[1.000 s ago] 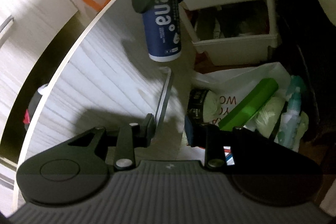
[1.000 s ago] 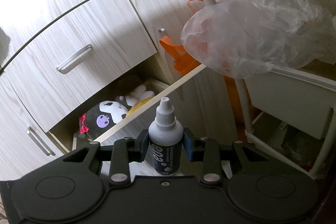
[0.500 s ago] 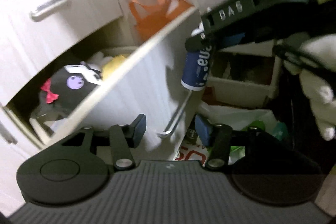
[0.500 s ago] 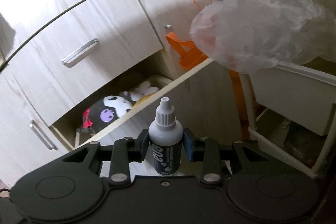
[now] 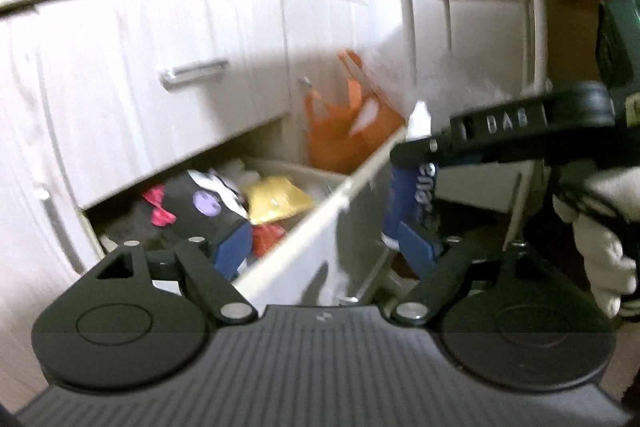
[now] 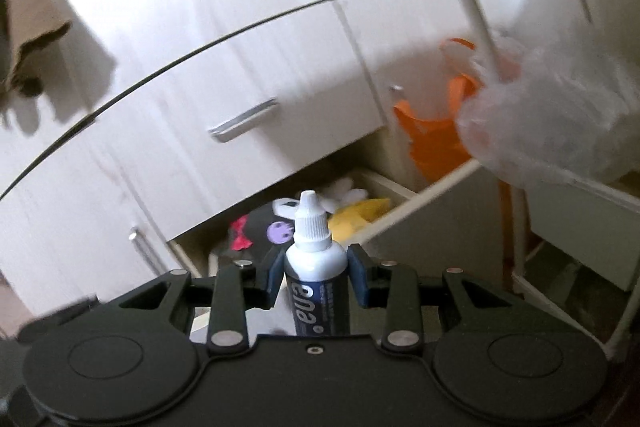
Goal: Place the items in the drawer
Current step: 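Carry the blue bottle over the open drawer and lower it with the right tool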
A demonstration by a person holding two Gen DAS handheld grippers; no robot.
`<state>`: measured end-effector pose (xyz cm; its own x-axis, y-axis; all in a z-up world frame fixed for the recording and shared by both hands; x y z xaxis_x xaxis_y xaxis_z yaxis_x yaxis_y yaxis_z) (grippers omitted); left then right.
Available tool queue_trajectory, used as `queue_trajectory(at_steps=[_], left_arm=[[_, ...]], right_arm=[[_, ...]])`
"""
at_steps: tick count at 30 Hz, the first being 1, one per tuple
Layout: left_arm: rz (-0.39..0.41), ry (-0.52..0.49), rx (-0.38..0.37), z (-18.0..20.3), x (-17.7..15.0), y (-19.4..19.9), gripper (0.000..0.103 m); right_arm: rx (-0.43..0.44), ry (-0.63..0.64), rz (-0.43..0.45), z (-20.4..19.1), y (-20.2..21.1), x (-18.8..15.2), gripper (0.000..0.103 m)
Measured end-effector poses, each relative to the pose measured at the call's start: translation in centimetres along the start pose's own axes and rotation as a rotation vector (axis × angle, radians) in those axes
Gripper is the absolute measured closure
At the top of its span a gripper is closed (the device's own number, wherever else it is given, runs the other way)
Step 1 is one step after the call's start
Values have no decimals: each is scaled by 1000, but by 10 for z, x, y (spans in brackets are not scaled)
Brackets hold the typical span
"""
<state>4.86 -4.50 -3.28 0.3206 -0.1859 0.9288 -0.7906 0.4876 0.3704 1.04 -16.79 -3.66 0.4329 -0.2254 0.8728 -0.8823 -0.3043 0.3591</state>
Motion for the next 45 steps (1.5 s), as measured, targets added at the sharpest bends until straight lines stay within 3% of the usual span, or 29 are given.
queue_trajectory(at_steps=[3,7,11,17,21,35,45], left_arm=[[18,32,-2,-15,8,12,23],[59,57,13,-35,17,28,13],[84,77,41,-53,21,37,13],[74,128,65,-78,17,41,12],[56,126,37,-82,12,41,12],[-103,219,48,-121,-25,6,12],[-115,256,62,-130,-33,-4,12]], right_arm=[[19,41,-6,-21,1,5,63],[35,78,-44,-46,-6,11,63],[34,123,-65,-68,-18,24,63],[34,192,-92,-98,-43,47,63],[48,206,-144,-113,-66,53,63],[17,147,-318,-105,-131,13,63],[-22,133,-405,-83,-154,-15,63]])
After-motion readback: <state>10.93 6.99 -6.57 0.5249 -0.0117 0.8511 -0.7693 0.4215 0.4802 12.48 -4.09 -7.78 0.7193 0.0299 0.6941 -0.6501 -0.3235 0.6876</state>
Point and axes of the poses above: each gripper's, at about its wrist camera, not at the fingertips, and y roughly against the way its jaws point, z to its right, x to its top, the point moved 10 cm from there along -y, roughly the way its jaws point, and after that the axes turned 5 degrees about y, right-handed, at the moved point
